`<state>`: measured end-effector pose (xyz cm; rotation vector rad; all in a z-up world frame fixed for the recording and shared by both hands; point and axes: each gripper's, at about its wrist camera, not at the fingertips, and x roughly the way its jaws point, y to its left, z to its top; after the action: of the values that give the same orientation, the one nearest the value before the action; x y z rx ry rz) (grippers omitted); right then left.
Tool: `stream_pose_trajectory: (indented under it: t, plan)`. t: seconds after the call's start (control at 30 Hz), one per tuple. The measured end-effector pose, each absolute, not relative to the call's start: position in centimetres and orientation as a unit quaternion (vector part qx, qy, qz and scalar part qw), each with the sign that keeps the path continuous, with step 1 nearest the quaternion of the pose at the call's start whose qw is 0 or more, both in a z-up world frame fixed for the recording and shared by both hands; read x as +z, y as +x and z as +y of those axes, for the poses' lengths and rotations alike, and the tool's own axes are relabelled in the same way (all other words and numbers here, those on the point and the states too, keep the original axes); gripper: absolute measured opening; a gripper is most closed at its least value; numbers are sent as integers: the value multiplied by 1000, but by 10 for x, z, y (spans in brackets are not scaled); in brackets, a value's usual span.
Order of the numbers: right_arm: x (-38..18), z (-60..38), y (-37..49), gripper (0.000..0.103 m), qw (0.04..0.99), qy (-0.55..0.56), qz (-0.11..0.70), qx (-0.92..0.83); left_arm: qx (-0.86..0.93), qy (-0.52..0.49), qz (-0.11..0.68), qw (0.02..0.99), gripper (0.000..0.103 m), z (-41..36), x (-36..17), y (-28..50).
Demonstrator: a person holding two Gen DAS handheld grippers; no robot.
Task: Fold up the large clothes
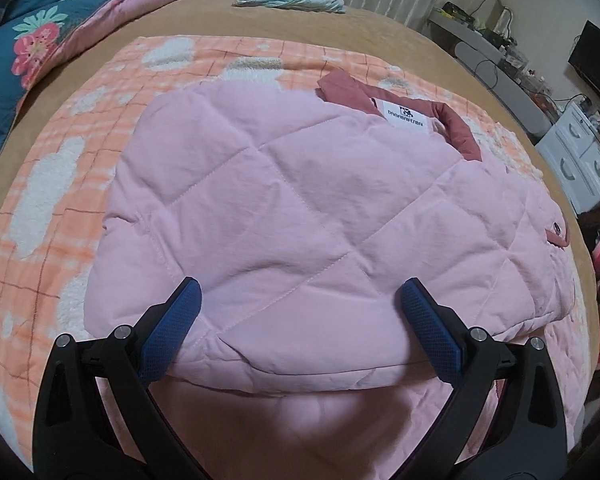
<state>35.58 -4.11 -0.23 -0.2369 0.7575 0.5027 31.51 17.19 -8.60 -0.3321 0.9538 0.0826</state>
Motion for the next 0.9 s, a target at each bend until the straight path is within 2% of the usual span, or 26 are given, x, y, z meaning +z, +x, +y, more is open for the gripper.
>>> stream_pose_trajectory:
  t: [0.1, 0.17, 0.23, 0.9]
  plan:
    - [-35, -39, 377, 98, 870, -104, 423, 231, 42, -163, 453, 876, 94, 173, -86, 311]
    - [-78, -45, 397, 99, 844, -87, 485, 213, 43, -165, 450, 877, 94, 173, -83, 308]
    - [-95, -45, 400, 99, 848, -87, 479, 210, 38, -159, 448, 879, 94, 170, -82, 304]
    - [-80, -59, 357, 99, 868, -51, 460, 181, 38, -162, 425, 890, 94, 164, -47, 257]
